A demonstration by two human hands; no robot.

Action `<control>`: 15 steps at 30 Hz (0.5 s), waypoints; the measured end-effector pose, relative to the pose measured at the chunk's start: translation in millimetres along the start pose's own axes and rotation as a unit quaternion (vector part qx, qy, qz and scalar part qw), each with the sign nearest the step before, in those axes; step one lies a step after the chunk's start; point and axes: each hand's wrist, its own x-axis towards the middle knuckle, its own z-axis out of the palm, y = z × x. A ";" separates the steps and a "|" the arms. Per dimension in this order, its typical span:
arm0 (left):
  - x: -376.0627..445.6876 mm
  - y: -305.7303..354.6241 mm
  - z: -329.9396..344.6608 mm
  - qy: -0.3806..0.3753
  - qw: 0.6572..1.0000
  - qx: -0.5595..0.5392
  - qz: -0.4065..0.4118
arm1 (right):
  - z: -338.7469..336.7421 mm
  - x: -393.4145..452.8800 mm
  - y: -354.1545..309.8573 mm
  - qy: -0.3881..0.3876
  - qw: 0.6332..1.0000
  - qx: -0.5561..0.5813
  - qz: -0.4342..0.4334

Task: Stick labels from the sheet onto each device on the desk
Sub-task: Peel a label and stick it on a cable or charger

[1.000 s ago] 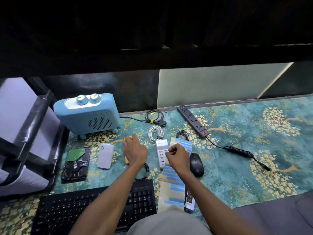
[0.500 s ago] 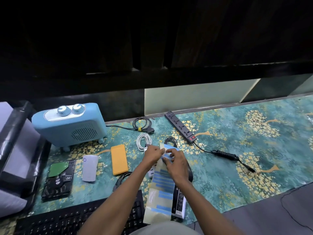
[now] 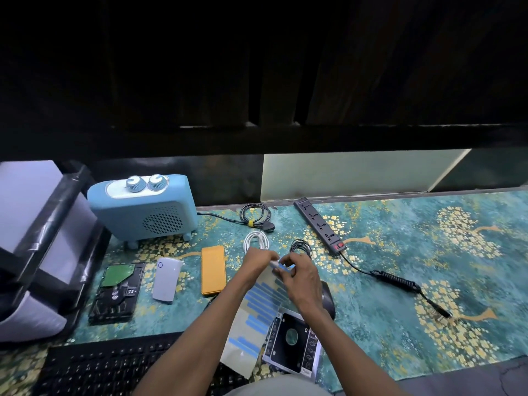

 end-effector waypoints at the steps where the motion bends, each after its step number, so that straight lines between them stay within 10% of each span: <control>1: 0.5 -0.3 -0.8 0.002 1.000 -0.012 -0.003 | -0.8 1.2 0.6 0.004 1.000 0.020 0.000; 8: 0.2 -12.1 -0.6 0.040 0.990 -0.134 -0.019 | -2.3 5.1 1.9 0.037 0.995 0.095 -0.019; 15: -19.3 -19.0 -23.4 -0.001 0.999 -0.023 -0.023 | 20.9 5.1 -8.7 0.054 0.990 0.127 0.012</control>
